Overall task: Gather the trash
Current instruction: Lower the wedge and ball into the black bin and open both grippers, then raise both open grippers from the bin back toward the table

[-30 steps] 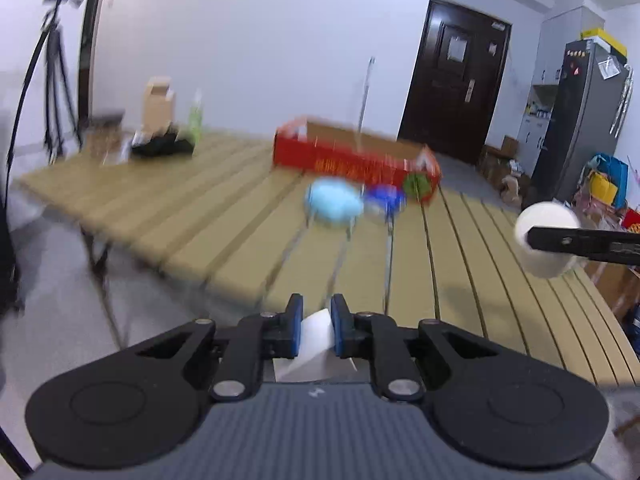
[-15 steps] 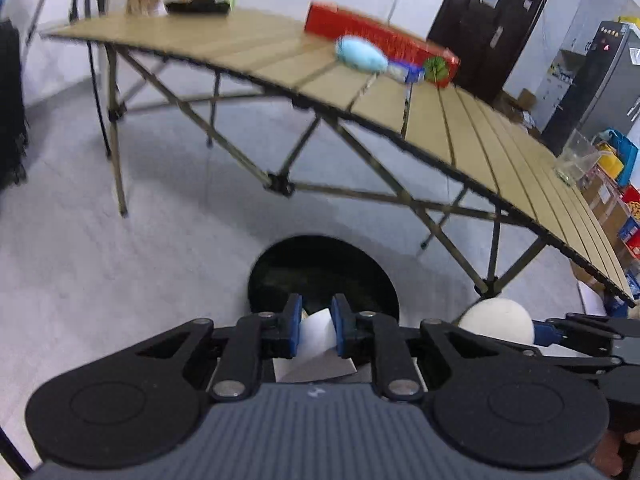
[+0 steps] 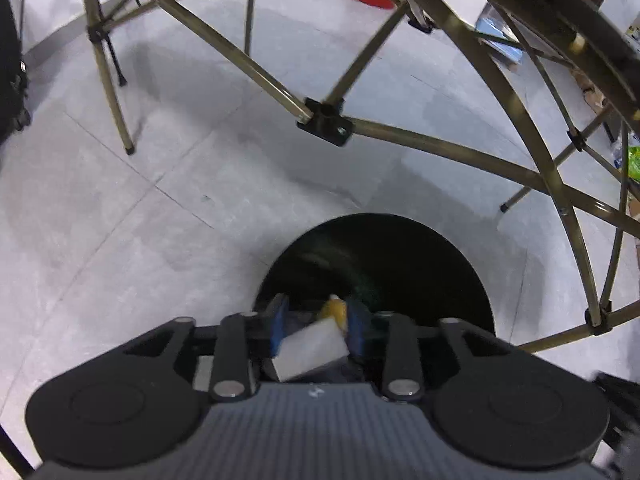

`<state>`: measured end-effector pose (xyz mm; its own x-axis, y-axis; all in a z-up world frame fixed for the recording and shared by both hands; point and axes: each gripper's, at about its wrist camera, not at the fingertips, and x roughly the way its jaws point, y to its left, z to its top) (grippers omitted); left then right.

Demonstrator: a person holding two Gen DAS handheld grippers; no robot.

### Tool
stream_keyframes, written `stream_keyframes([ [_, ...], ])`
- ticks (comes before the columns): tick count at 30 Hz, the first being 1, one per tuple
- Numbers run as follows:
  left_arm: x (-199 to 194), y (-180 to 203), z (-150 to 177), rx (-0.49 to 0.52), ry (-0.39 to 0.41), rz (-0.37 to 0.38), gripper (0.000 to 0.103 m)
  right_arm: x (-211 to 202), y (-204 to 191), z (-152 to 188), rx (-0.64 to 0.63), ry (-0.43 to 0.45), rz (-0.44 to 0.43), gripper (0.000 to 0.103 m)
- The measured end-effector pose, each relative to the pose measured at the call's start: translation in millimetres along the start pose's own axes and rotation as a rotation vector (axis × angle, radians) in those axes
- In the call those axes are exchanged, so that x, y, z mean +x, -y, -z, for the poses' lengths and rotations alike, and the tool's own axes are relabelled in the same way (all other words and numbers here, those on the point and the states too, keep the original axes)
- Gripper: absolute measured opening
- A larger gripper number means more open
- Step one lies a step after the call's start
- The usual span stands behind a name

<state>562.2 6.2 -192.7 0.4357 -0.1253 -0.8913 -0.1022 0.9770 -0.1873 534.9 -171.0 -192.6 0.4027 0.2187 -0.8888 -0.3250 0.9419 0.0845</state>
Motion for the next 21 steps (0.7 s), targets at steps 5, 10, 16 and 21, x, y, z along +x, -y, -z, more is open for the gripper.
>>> stream_keyframes([
  [5,-3.9,5.8,-5.9,0.050,0.027,0.008,0.069,15.4,17.6,-5.0,0.075,-0.031,0.041,0.047],
  [10,-5.7,3.8,-12.7,0.022,0.013,0.014,0.074,3.4,10.9,-6.3,0.048,-0.001,0.039,0.055],
  [16,-12.2,9.2,-8.3,0.068,0.017,0.001,0.075,-0.2,3.5,-5.8,0.006,-0.004,0.037,0.056],
  [21,-43.6,3.2,-0.4,0.095,0.074,-0.030,0.075,-23.4,-0.1,-8.0,-0.006,0.056,0.038,0.056],
])
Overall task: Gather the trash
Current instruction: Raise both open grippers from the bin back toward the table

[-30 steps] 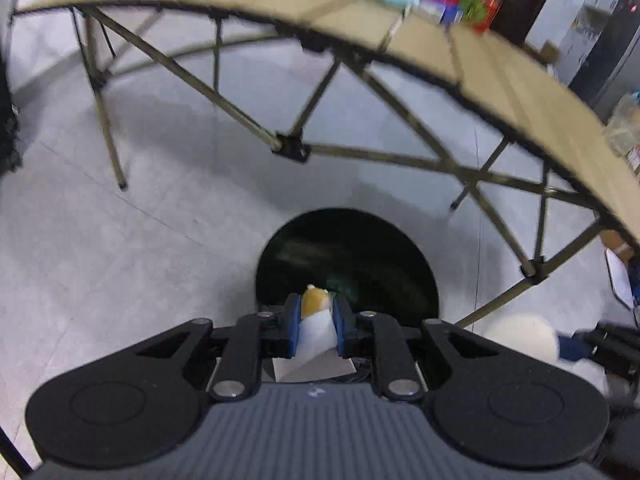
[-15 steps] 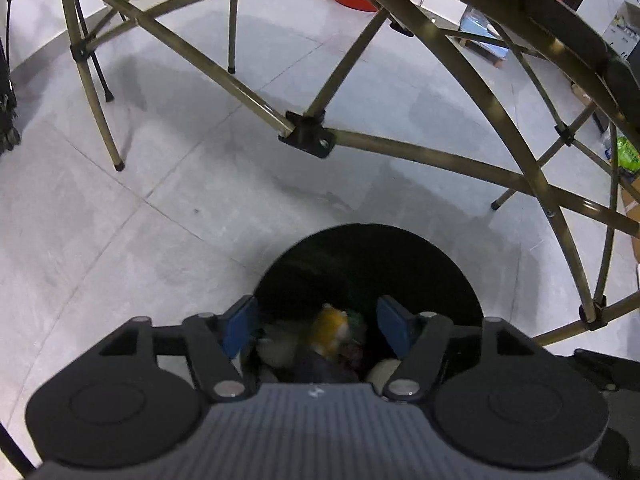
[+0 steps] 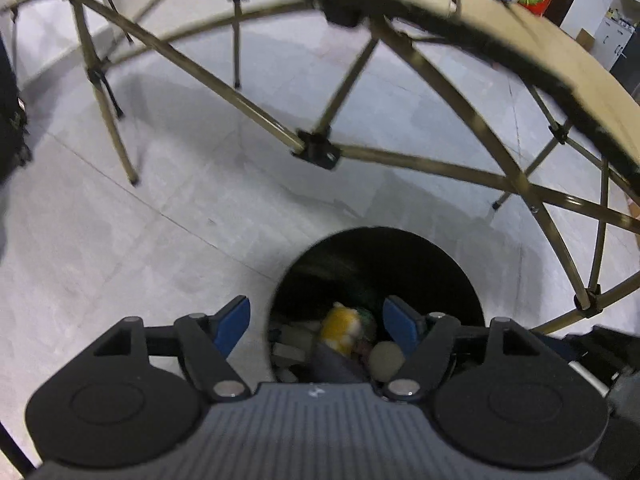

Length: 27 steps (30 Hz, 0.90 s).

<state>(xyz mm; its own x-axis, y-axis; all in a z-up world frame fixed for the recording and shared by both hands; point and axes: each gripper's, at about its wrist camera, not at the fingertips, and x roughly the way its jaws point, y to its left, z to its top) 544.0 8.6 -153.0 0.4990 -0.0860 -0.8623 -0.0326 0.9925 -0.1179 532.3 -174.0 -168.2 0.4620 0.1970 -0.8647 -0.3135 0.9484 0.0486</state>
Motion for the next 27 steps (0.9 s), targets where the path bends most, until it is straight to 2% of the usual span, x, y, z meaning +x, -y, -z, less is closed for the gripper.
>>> stream_keyframes([
  [5,-69.3,-5.6,33.3,0.019,0.180,-0.028,0.081,-45.5,-5.1,16.3,-0.007,0.076,-0.020,0.056],
  [8,-118.3,-10.2,66.3,-0.001,0.315,-0.010,0.084,-83.4,-6.0,33.0,-0.003,0.154,-0.025,0.058],
  [11,-157.1,-13.1,96.7,0.002,0.406,0.016,0.088,-118.1,-5.5,50.0,0.012,0.246,-0.023,0.062],
  [14,-182.3,-12.7,124.9,0.009,0.458,0.003,0.090,-151.3,-3.3,64.6,0.042,0.322,-0.021,0.064],
  [17,-199.6,-10.9,141.8,0.039,0.486,-0.003,0.092,-184.3,-1.4,73.2,0.080,0.396,-0.066,0.064],
  [22,-220.1,-10.5,144.4,0.046,0.555,0.008,0.097,-225.2,6.2,74.7,0.140,0.515,-0.079,0.067],
  [27,-229.1,-4.9,108.7,0.080,0.620,0.049,0.100,-241.1,20.7,51.2,0.172,0.615,-0.061,0.067],
])
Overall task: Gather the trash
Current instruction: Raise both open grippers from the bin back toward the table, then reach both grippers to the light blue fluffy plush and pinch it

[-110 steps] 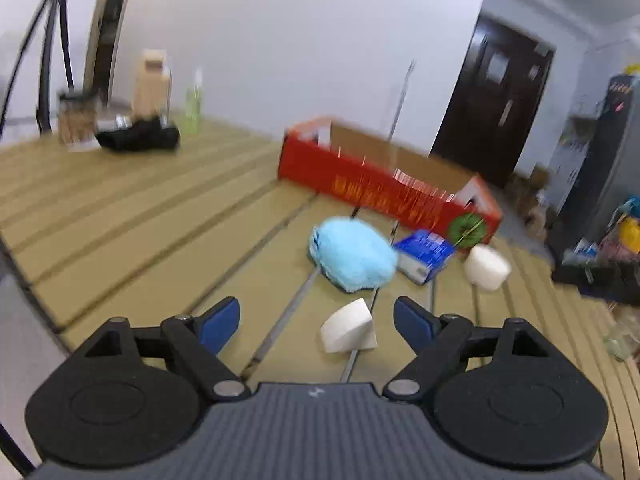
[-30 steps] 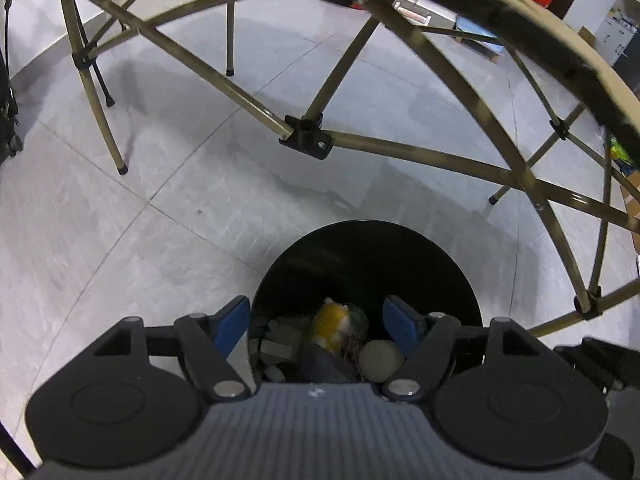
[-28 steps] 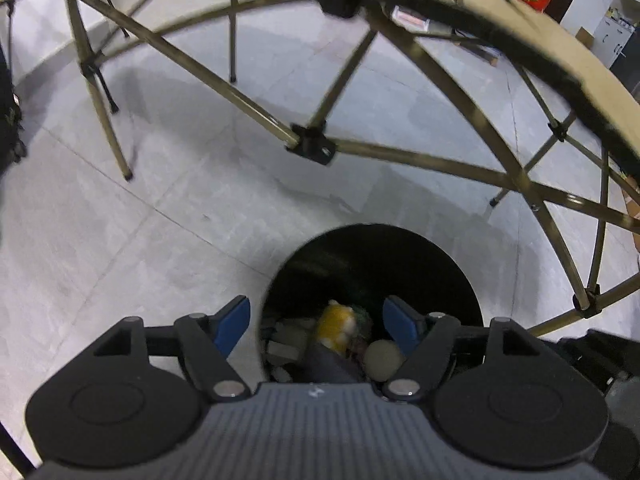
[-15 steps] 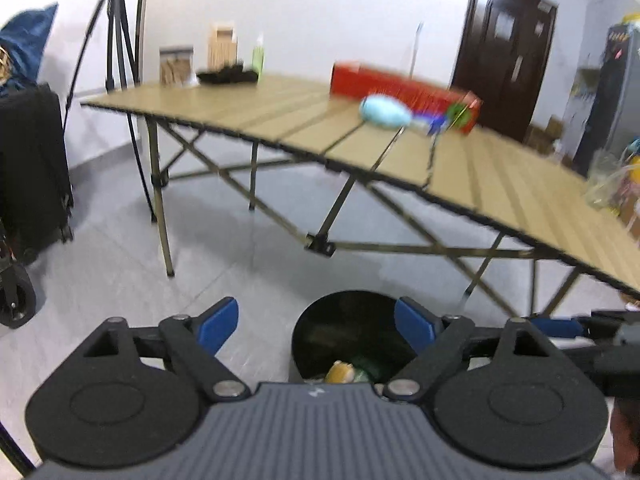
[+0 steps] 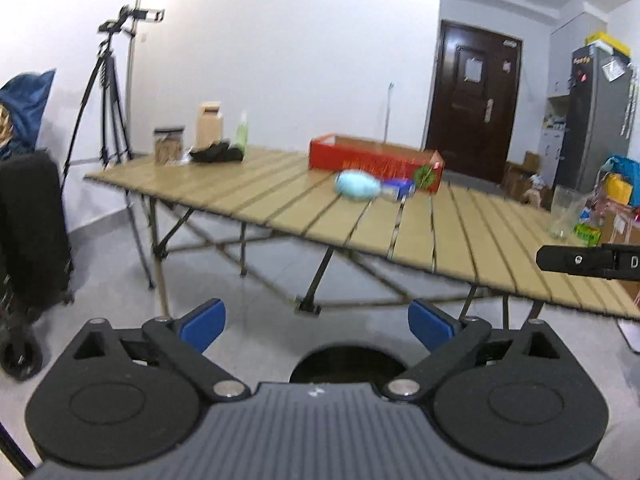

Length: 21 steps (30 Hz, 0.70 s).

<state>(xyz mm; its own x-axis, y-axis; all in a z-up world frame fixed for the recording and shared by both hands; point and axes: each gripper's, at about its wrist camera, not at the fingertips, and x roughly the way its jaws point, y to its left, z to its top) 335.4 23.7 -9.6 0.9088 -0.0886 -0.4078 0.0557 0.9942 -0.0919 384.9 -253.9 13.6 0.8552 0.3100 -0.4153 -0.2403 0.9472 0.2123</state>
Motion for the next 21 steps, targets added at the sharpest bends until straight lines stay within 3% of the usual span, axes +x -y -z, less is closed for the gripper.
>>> stream_keyframes([
  [4,43.9,5.1,-44.6,0.032,0.031,0.027,0.100,43.8,16.8,-40.2,0.022,-0.008,0.013,0.067],
  [8,123.4,8.0,-93.2,0.066,0.041,0.084,0.099,120.2,36.0,-95.5,0.049,-0.041,-0.014,0.066],
  [14,278.2,-0.1,-149.9,-0.075,-0.055,0.139,0.096,280.5,73.6,-150.2,0.203,-0.136,-0.041,0.064],
  [17,343.2,-5.1,-154.0,-0.170,-0.139,0.159,0.084,350.3,87.8,-155.9,0.279,-0.180,-0.070,0.054],
  [19,373.8,-6.8,-152.4,-0.215,-0.184,0.192,0.075,388.0,92.6,-157.8,0.312,-0.208,-0.082,0.045],
  [21,392.8,-9.5,-150.8,-0.241,-0.208,0.215,0.066,410.8,93.0,-159.5,0.308,-0.221,-0.094,0.042],
])
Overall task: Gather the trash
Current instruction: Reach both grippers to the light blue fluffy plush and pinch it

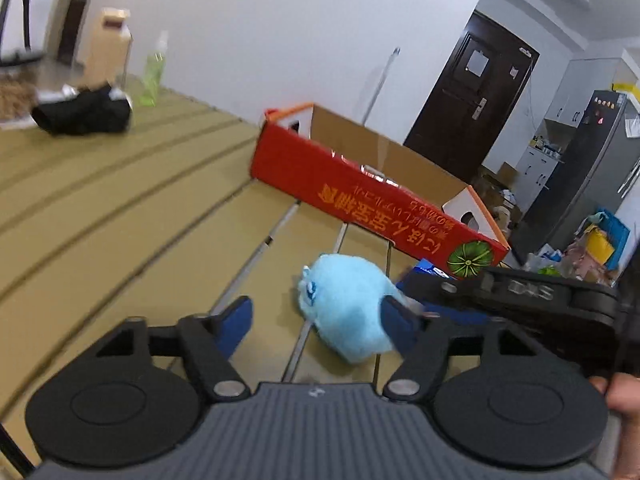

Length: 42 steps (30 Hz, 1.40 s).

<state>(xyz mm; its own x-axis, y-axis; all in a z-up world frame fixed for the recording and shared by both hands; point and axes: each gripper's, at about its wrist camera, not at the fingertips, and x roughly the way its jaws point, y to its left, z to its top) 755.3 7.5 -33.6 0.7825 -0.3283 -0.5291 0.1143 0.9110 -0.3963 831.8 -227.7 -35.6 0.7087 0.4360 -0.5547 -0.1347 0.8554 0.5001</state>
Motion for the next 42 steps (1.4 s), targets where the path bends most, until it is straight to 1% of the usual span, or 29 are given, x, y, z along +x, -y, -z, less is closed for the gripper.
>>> stream_keyframes([
  [3,18.4,-6.9,-0.3,-0.044,-0.045,0.043,0.066,23.2,-1.7,-7.4,-0.029,-0.017,0.011,0.039],
  [4,21.4,-9.9,1.2,-0.063,-0.056,0.054,0.066,27.1,-0.4,-7.7,-0.017,-0.029,-0.002,0.039],
  [5,23.2,-11.4,1.5,-0.076,-0.058,0.072,0.063,29.3,0.6,-7.1,-0.002,-0.036,-0.024,0.039],
  [6,24.5,-11.1,2.1,-0.080,-0.051,0.084,0.049,31.3,0.9,-6.4,-0.001,-0.044,-0.045,0.033],
  [7,27.4,-10.1,2.6,-0.079,-0.059,0.092,0.041,32.4,0.5,-5.7,-0.002,-0.044,-0.064,0.024],
  [9,28.5,-9.2,3.2,-0.095,-0.057,0.103,0.037,29.9,0.2,-5.5,-0.006,-0.053,-0.064,0.022],
  [11,22.7,-7.3,4.6,-0.102,-0.045,0.098,0.034,23.8,-2.3,-4.8,-0.005,-0.069,-0.063,0.017],
  [13,10.1,-4.6,3.6,-0.101,-0.041,0.109,0.026,11.1,-6.8,-1.4,-0.002,-0.079,-0.080,0.000],
  [14,1.2,-1.9,3.4,-0.099,-0.038,0.142,0.017,0.1,-10.8,2.4,0.001,-0.090,-0.124,0.000],
  [15,-9.6,2.8,3.4,-0.087,-0.037,0.158,0.015,-11.3,-16.9,6.0,-0.010,-0.080,-0.141,0.000],
  [17,-40.6,18.7,8.3,-0.021,-0.010,0.172,0.010,-39.0,-32.2,16.2,-0.040,-0.053,-0.176,0.000],
  [18,-54.3,25.4,12.4,0.002,0.008,0.177,0.010,-50.4,-37.8,21.6,-0.040,-0.043,-0.189,0.000],
  [19,-63.4,31.7,15.8,0.028,0.007,0.168,0.010,-61.5,-44.9,26.9,-0.056,-0.027,-0.171,0.000],
  [20,-69.3,37.3,19.0,0.051,-0.013,0.132,0.010,-70.6,-48.7,30.1,-0.069,-0.005,-0.139,0.001],
  [21,-73.9,38.8,22.0,0.049,-0.026,0.103,0.010,-79.6,-50.5,32.6,-0.077,0.017,-0.096,0.003],
  [23,-82.6,34.7,29.4,0.039,-0.039,0.066,0.014,-93.7,-51.6,35.9,-0.105,0.019,-0.026,0.008],
  [24,-87.7,30.7,32.7,0.041,-0.034,0.033,0.025,-98.1,-51.1,38.2,-0.118,0.013,-0.001,0.011],
  [25,-91.4,25.7,35.2,0.039,-0.022,-0.001,0.035,-100.7,-50.1,41.2,-0.135,-0.005,0.012,0.022],
  [26,-94.7,19.3,36.7,0.031,0.001,-0.024,0.053,-102.0,-47.6,44.1,-0.142,-0.022,0.004,0.029],
  [27,-95.6,12.7,36.9,0.016,0.024,-0.040,0.057,-101.4,-42.8,46.6,-0.137,-0.034,-0.010,0.041],
  [28,-92.2,5.9,35.1,0.007,0.025,-0.041,0.057,-99.0,-39.3,49.4,-0.122,-0.038,-0.019,0.045],
  [30,-79.5,-4.5,28.8,-0.021,-0.008,-0.029,0.057,-82.3,-30.3,50.7,-0.080,-0.047,-0.029,0.045],
  [32,-63.8,-8.5,21.6,-0.010,-0.035,-0.005,0.062,-61.3,-17.2,51.8,-0.010,-0.057,-0.043,0.044],
  [35,-40.0,-15.5,13.3,-0.067,-0.073,0.027,0.061,-31.5,-1.0,50.3,0.079,-0.077,-0.102,0.043],
  [36,-31.4,-18.8,11.8,-0.095,-0.085,0.047,0.058,-22.5,2.7,49.4,0.100,-0.080,-0.111,0.040],
  [37,-24.6,-20.4,11.4,-0.104,-0.096,0.063,0.052,-14.9,5.9,49.1,0.120,-0.085,-0.124,0.035],
  [38,-17.8,-22.2,12.8,-0.109,-0.108,0.089,0.034,-7.9,7.2,50.2,0.141,-0.094,-0.150,0.029],
  [39,-15.8,-23.2,16.7,-0.120,-0.100,0.109,0.035,-3.9,8.9,51.9,0.161,-0.095,-0.164,0.025],
  [42,-13.3,-27.9,20.5,-0.141,-0.071,0.128,0.034,-0.1,11.8,53.2,0.168,-0.078,-0.180,0.022],
])
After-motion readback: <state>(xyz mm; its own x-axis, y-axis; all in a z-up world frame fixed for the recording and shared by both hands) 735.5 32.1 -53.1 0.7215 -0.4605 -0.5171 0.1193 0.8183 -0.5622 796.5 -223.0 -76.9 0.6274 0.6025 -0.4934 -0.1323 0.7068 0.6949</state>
